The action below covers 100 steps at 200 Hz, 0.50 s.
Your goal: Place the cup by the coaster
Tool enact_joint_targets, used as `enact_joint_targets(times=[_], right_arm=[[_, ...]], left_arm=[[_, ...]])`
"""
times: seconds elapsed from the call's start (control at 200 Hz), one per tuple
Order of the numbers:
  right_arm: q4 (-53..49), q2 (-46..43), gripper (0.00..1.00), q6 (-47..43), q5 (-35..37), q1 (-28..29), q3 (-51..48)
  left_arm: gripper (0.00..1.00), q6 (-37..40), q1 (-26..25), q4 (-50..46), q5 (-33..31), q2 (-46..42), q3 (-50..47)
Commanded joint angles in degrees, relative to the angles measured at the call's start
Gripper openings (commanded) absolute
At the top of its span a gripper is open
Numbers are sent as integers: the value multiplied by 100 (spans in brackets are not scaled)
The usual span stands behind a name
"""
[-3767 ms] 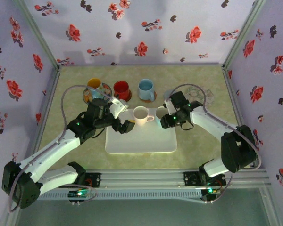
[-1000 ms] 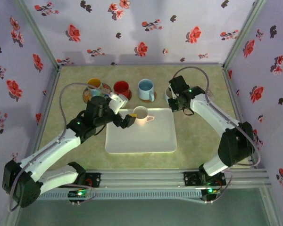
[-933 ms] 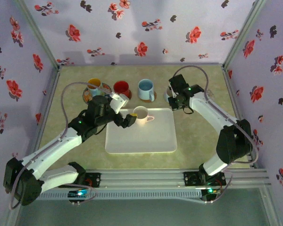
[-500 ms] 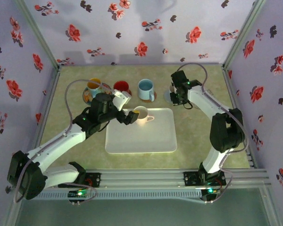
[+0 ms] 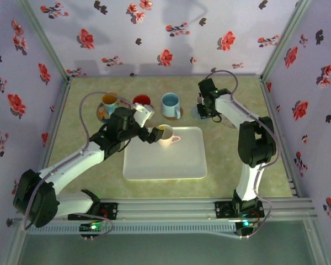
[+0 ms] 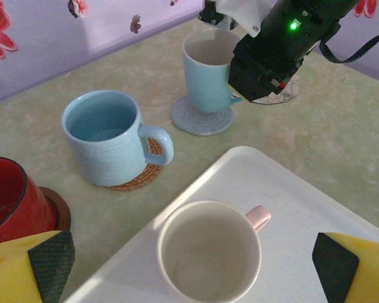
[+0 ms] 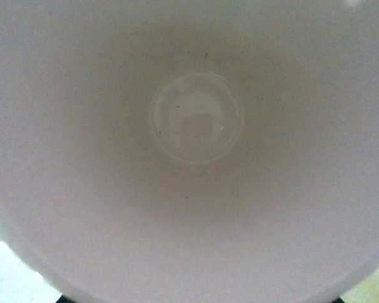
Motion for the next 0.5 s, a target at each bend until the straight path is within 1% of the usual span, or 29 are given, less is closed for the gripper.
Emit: enact_joint_targets(times=[0.0, 0.18, 0.495], right_arm=[[170, 37, 0, -90, 12, -61, 318], [163, 204, 0, -55, -43, -59, 426], [225, 208, 0, -9, -169, -58, 328]], left_arm=[[100, -82, 36, 308, 126, 114, 189], [100, -91, 51, 335, 218, 180, 180], [100, -91, 60, 230, 225, 101, 129]])
